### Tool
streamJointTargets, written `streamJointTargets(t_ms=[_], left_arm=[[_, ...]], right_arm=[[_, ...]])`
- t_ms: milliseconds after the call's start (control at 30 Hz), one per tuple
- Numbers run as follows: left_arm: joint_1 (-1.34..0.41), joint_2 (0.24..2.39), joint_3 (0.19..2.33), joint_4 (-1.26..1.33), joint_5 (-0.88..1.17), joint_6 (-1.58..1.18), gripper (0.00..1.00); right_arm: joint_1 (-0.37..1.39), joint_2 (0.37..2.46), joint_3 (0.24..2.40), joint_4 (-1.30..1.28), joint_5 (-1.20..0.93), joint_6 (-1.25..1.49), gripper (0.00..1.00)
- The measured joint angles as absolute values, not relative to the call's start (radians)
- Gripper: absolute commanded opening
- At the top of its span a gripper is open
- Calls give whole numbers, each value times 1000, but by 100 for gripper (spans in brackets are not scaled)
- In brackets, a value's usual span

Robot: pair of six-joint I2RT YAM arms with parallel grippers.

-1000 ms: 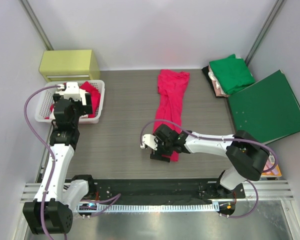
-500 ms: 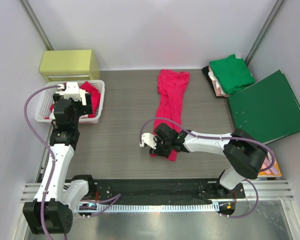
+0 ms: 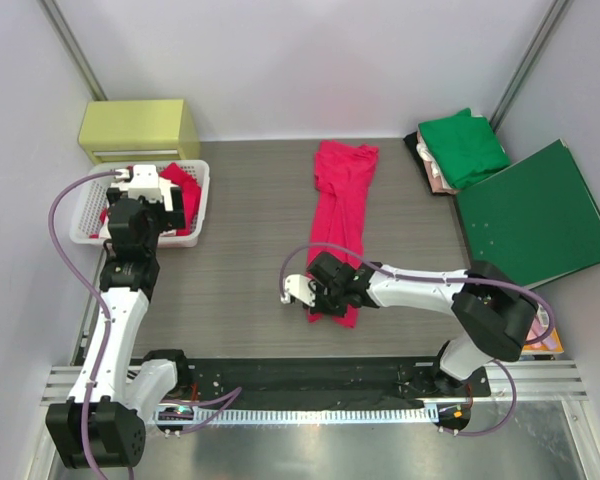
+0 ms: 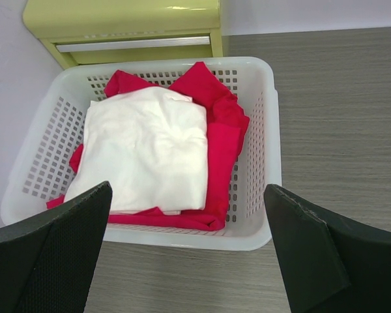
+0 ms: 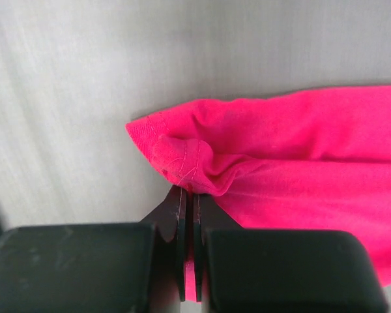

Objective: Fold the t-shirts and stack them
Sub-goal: Grab the bottom of the folded rectangular tshirt with right arm, then fold the folded rectangular tshirt in 1/3 of the way

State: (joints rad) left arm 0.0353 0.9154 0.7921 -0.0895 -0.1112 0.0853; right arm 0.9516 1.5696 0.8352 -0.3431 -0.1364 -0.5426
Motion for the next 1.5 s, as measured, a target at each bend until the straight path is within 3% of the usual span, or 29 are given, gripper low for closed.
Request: streamJointTargets(t_ms=[233, 767, 1067, 1500], left_arm=[[35, 913, 772, -90, -108, 85, 100], [40, 937, 761, -90, -89, 86, 100], [40, 938, 760, -91, -73, 83, 100], [40, 938, 759, -92, -48, 81, 100]], right_arm=[[1070, 1545, 856, -474, -187, -520, 1], [1060, 1444, 952, -556, -159, -570, 1], [862, 1455, 1068, -562, -151, -678, 1], [647, 1625, 1246, -569, -152, -843, 1]])
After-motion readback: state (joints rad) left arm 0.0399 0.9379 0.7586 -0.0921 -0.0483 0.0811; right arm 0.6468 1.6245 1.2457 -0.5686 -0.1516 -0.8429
